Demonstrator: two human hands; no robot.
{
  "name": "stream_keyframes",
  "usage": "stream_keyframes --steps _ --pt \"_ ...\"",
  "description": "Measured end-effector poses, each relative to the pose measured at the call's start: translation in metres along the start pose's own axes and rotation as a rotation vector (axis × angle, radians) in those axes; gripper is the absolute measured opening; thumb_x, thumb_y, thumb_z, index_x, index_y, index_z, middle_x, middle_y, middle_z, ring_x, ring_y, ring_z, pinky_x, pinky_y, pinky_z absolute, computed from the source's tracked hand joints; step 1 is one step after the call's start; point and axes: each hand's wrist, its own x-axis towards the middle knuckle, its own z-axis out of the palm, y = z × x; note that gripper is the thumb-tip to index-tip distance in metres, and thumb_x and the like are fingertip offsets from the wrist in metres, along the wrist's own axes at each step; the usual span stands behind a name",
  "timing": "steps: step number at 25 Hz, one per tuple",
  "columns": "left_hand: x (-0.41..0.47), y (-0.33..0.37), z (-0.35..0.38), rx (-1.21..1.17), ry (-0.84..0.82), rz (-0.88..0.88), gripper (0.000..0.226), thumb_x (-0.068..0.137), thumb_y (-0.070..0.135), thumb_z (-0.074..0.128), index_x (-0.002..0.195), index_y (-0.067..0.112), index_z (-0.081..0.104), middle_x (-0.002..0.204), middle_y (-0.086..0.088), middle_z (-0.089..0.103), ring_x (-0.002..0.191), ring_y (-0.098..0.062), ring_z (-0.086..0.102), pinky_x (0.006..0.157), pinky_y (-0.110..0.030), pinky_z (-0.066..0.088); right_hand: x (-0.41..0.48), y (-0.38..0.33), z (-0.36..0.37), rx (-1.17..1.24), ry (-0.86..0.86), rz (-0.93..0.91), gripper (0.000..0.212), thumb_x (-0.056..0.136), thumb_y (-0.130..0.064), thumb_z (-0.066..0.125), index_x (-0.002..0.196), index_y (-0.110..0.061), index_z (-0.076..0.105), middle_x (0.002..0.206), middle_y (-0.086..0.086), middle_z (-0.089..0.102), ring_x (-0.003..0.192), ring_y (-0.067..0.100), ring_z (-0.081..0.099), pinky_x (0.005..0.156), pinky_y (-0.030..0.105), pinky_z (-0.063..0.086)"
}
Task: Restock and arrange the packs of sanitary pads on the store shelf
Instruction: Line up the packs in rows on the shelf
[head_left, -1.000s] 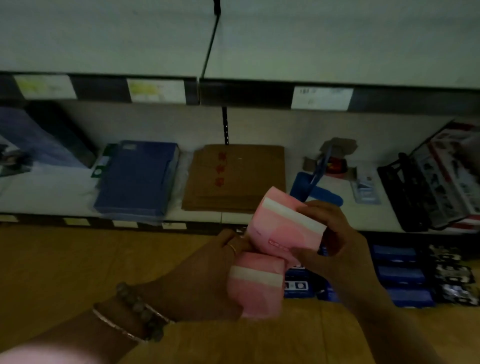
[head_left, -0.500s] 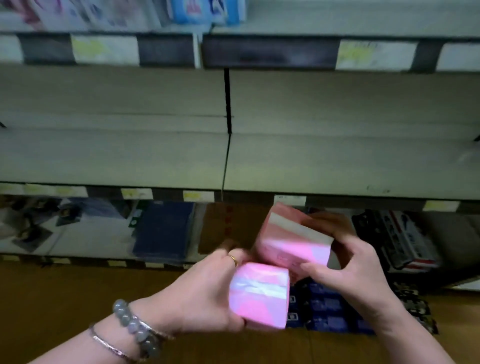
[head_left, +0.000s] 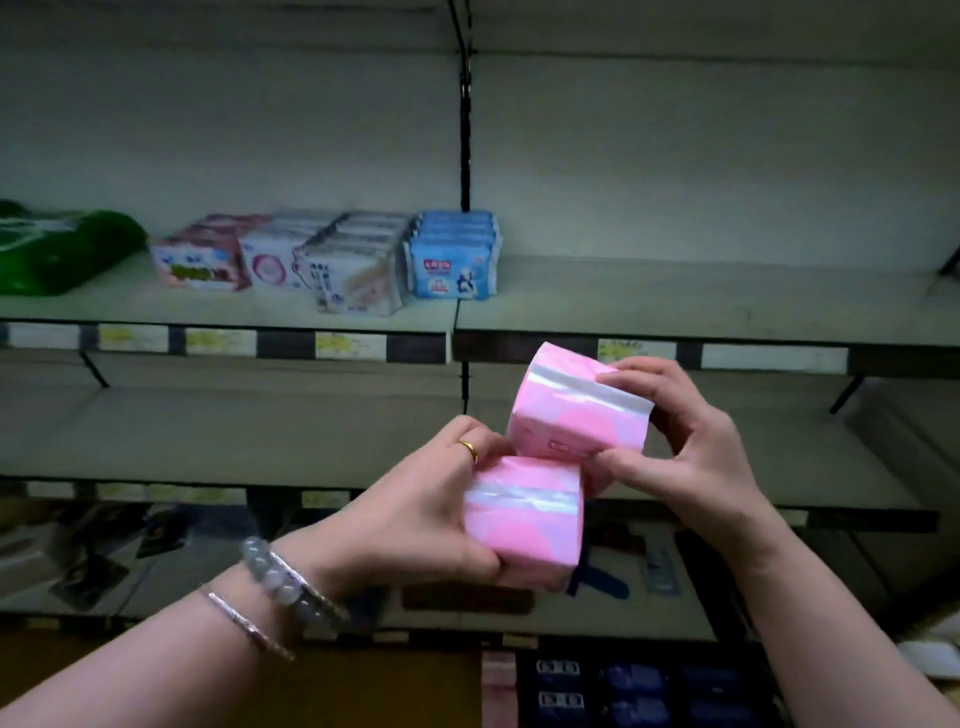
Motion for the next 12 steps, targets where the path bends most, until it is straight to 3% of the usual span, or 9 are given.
stream_keyframes --steps 3,8,12 --pt "0.002 0.015 -0.029 0.002 0.042 0.033 0.068 0.048 0.027 0.077 0.106 0.036 0.042 0.103 0.014 0.043 0.095 0.003 0.051 0.084 -0.012 0.044 0.022 -0.032 -0.002 -0.044 0.003 -0.05 0.049 0.057 -0.028 0.073 0.106 -0.027 0.063 0.117 0.001 0.053 0.112 0.011 0.054 0.094 0.02 0.043" --pt "0.005 0.033 -0.066 0.041 0.039 0.089 0.07 0.053 0.012 0.078 0.11 0.029 0.042 0.103 0.013 0.043 0.094 0.004 0.049 0.075 -0.006 0.042 0.043 -0.068 -0.004 -0.04 0.035 -0.084 0.049 0.058 -0.028 0.072 0.106 -0.026 0.061 0.118 0.0 0.053 0.11 0.014 0.055 0.092 0.026 0.047" --pt "0.027 0.042 -0.078 0.049 0.033 0.122 0.072 0.055 0.009 0.08 0.117 0.022 0.045 0.105 0.009 0.044 0.094 -0.001 0.051 0.082 -0.017 0.048 0.063 -0.07 -0.016 -0.073 0.057 -0.091 0.049 0.057 -0.029 0.071 0.105 -0.027 0.062 0.117 -0.001 0.054 0.111 0.016 0.055 0.094 0.033 0.046"
